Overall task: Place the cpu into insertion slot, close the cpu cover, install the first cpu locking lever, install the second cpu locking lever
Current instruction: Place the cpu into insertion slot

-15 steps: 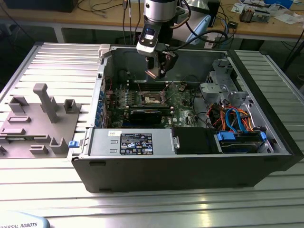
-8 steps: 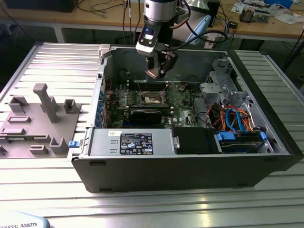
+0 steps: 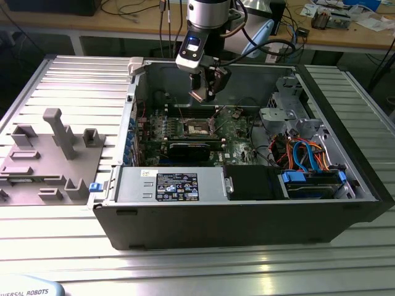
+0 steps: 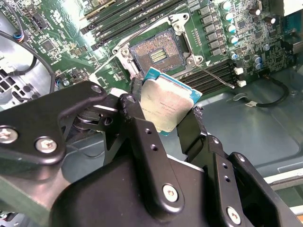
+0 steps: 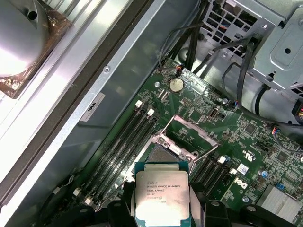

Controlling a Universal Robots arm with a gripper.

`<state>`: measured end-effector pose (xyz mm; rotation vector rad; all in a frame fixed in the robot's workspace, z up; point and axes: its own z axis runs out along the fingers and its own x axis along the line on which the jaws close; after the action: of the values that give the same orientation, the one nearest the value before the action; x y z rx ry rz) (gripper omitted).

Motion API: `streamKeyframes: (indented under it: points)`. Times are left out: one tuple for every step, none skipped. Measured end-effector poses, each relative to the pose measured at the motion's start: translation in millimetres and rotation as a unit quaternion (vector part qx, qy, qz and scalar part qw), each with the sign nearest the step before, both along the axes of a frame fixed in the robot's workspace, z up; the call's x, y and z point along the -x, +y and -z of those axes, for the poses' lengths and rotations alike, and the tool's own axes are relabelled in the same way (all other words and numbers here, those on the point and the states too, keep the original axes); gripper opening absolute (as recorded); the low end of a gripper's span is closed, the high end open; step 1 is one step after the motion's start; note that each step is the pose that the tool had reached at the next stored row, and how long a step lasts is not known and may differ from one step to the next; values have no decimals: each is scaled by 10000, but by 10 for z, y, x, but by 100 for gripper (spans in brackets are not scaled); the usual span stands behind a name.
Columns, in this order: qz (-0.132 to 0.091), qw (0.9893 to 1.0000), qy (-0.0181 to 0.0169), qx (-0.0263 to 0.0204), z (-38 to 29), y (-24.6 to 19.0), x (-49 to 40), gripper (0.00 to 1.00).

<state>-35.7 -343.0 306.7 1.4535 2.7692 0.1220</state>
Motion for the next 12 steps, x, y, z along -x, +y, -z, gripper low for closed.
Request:
streamKeyframes:
  points:
    - [8,10000,0,0,0,0,0,54]
    - [19,10000,0,0,0,0,0,54]
    - [34,10000,0,0,1,0,0,54]
    - [44,10000,0,0,1,0,0,54]
    - [52,10000,0,0,1,0,0,54]
    - [58,10000,0,0,1,0,0,54]
    - [66,10000,0,0,1,0,0,54]
    - [72,10000,0,0,1,0,0,54]
    - [81,10000,0,0,2,0,0,54]
    - [88,10000,0,0,2,0,0,54]
    - [97,10000,0,0,2,0,0,54]
    - [112,9999,0,0,3,0,0,54]
